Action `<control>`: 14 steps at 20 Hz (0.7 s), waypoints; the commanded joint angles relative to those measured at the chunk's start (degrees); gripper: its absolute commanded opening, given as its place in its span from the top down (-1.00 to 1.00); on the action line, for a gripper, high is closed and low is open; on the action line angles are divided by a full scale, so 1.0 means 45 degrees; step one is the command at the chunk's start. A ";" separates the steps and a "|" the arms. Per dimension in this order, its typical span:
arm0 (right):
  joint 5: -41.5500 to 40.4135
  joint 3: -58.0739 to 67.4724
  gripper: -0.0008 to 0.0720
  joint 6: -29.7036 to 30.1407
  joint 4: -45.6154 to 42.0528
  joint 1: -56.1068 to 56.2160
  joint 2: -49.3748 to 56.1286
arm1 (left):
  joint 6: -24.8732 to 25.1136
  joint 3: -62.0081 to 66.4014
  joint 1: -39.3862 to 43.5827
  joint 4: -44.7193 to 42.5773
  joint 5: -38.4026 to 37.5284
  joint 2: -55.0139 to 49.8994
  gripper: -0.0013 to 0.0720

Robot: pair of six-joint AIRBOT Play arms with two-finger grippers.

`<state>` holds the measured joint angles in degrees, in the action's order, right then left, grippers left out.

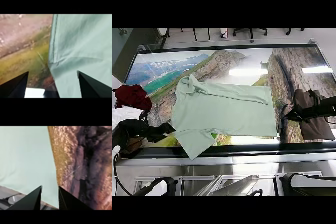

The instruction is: Fold the shirts.

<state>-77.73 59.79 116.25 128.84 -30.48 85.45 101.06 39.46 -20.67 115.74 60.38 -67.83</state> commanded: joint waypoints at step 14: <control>-0.0690 -0.1515 0.08 0.0097 -0.0053 -0.0034 0.0049 | 0.2924 0.2977 -0.0719 0.2963 0.2900 -0.5027 -0.80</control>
<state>-80.53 55.13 116.62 128.60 -30.59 85.62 113.21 52.23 -23.40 128.79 72.53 -87.81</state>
